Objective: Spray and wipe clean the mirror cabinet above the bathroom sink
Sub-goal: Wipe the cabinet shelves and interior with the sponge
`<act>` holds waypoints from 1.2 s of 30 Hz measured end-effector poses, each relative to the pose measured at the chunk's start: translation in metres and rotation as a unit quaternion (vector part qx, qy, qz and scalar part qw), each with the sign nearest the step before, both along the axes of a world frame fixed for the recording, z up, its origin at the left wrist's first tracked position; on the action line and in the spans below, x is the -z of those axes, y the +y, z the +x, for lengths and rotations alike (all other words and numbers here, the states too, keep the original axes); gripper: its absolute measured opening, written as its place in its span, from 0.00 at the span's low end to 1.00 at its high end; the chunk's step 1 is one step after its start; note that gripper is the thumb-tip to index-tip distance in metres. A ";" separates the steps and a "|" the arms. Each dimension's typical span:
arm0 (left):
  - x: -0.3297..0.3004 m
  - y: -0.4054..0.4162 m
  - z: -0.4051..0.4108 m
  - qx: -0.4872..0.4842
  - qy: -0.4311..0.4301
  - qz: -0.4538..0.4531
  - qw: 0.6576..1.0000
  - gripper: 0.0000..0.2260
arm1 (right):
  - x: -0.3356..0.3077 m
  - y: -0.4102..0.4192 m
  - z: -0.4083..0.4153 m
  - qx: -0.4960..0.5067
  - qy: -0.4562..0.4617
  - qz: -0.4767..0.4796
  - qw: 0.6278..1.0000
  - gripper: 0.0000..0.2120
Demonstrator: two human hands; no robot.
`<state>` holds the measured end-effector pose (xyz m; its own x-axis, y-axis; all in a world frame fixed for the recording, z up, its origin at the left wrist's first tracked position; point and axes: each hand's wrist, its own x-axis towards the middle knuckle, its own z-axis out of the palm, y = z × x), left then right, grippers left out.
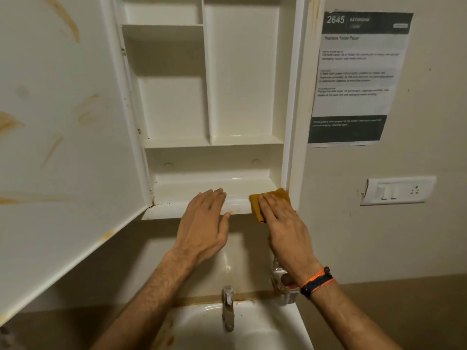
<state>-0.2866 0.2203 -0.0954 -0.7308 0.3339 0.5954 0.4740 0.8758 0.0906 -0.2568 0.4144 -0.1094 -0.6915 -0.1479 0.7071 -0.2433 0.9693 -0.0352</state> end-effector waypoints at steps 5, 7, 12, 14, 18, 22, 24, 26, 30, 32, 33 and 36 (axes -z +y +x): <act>0.000 0.003 0.002 -0.006 -0.012 0.016 1.000 0.25 | -0.003 0.008 0.003 0.059 -0.025 0.014 0.998 0.30; -0.001 0.003 0.003 -0.001 -0.018 0.021 1.000 0.26 | -0.012 -0.005 -0.003 0.094 -0.055 0.031 0.994 0.22; -0.002 0.000 0.004 0.005 -0.024 0.028 0.999 0.26 | -0.023 -0.016 -0.012 0.127 -0.057 -0.012 0.990 0.11; -0.002 0.001 0.004 0.005 -0.026 0.033 0.999 0.27 | -0.016 -0.012 -0.009 0.111 -0.048 -0.032 0.992 0.16; -0.001 0.001 0.003 0.006 -0.027 0.039 0.999 0.26 | -0.015 -0.006 -0.011 0.095 -0.050 -0.008 0.994 0.16; 0.000 0.003 0.004 0.005 -0.029 0.046 0.999 0.27 | -0.021 -0.009 -0.010 0.094 -0.060 -0.040 0.993 0.15; 0.000 0.003 0.004 0.005 -0.032 0.048 0.998 0.27 | -0.021 -0.005 -0.008 0.086 -0.064 -0.054 0.993 0.16; 0.000 0.002 0.003 0.007 -0.034 0.049 0.998 0.26 | -0.019 0.001 -0.008 0.073 -0.061 -0.072 0.993 0.16; 0.001 0.001 0.002 0.008 -0.033 0.051 0.998 0.24 | -0.012 0.002 -0.006 0.034 -0.046 -0.073 0.996 0.22; 0.003 0.002 0.003 0.008 -0.033 0.054 0.998 0.25 | -0.010 0.003 -0.002 0.011 -0.047 -0.087 0.995 0.23; 0.003 0.003 0.003 0.009 -0.031 0.054 0.998 0.25 | -0.011 0.005 0.000 -0.006 -0.036 -0.123 0.992 0.22; 0.003 0.002 0.002 0.009 -0.030 0.052 0.998 0.25 | -0.011 0.021 0.011 -0.039 0.012 -0.326 0.944 0.24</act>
<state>-0.2848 0.2221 -0.0980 -0.7606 0.2861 0.5827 0.4807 0.8516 0.2093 -0.2459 0.4354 -0.0984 -0.6795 0.2750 0.6802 -0.3205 0.7227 -0.6124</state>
